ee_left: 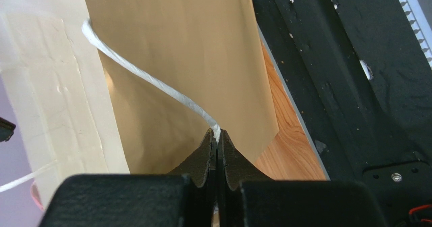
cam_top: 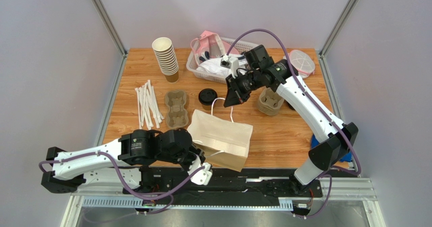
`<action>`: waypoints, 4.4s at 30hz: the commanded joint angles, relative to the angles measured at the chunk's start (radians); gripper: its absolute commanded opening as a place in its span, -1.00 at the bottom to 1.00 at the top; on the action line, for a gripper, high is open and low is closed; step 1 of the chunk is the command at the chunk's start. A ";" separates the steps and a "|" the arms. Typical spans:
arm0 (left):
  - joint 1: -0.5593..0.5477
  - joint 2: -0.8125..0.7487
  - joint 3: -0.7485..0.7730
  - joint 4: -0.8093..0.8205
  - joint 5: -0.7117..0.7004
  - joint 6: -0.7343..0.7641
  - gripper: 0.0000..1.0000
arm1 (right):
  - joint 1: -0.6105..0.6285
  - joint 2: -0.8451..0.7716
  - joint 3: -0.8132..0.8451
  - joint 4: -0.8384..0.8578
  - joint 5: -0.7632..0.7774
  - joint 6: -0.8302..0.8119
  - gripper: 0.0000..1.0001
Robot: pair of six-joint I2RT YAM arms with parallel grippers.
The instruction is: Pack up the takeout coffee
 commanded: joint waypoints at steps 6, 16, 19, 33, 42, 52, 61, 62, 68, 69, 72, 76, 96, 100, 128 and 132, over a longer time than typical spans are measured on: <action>-0.003 -0.036 -0.030 0.036 -0.034 -0.012 -1.00 | -0.004 0.027 -0.068 -0.033 -0.016 -0.035 -1.00; 0.015 -0.076 0.064 -0.006 -0.037 -0.096 -0.36 | -0.005 -0.093 -0.084 -0.060 -0.038 -0.050 -0.79; 0.024 -0.070 0.131 -0.022 -0.002 -0.120 -0.06 | -0.005 -0.137 -0.049 -0.063 -0.007 -0.087 -0.18; 0.024 -0.061 0.332 0.010 0.043 -0.114 0.47 | -0.005 -0.162 0.228 -0.080 0.120 -0.351 0.90; 0.179 -0.041 0.542 0.093 0.044 -0.238 0.52 | 0.080 -0.125 0.254 0.085 0.174 -0.490 0.97; 0.543 -0.112 0.556 0.156 0.164 -0.561 0.54 | 0.250 -0.018 0.240 0.040 0.229 -0.955 0.84; 0.803 -0.202 0.481 0.113 0.313 -0.809 0.55 | 0.309 0.103 0.252 -0.049 0.237 -1.105 0.58; 0.814 -0.216 0.463 0.101 0.313 -0.832 0.54 | 0.314 0.126 0.260 -0.060 0.238 -1.112 0.56; 0.871 -0.253 0.392 0.076 0.317 -0.906 0.52 | 0.334 0.188 0.286 -0.116 0.261 -1.122 0.34; 0.877 -0.253 0.386 0.073 0.323 -0.914 0.51 | 0.334 0.201 0.291 -0.124 0.266 -1.121 0.25; 0.888 -0.251 0.371 0.059 0.316 -0.918 0.48 | 0.341 0.225 0.327 -0.181 0.309 -1.104 -0.05; 0.893 -0.237 0.357 0.020 0.273 -0.923 0.45 | 0.341 0.277 0.418 -0.297 0.368 -1.035 -0.49; 1.327 0.304 0.543 -0.227 0.502 -0.529 0.59 | 0.219 0.166 0.401 -0.365 0.508 -0.406 -1.00; 1.397 0.494 0.581 -0.243 0.488 -0.426 0.83 | 0.166 0.156 0.367 -0.356 0.505 -0.336 -1.00; 1.376 0.898 0.483 0.133 0.494 0.188 0.35 | 0.122 0.125 0.315 -0.377 0.392 -0.352 -1.00; 1.376 0.936 0.483 0.171 0.481 0.202 0.31 | 0.122 0.117 0.317 -0.377 0.396 -0.352 -1.00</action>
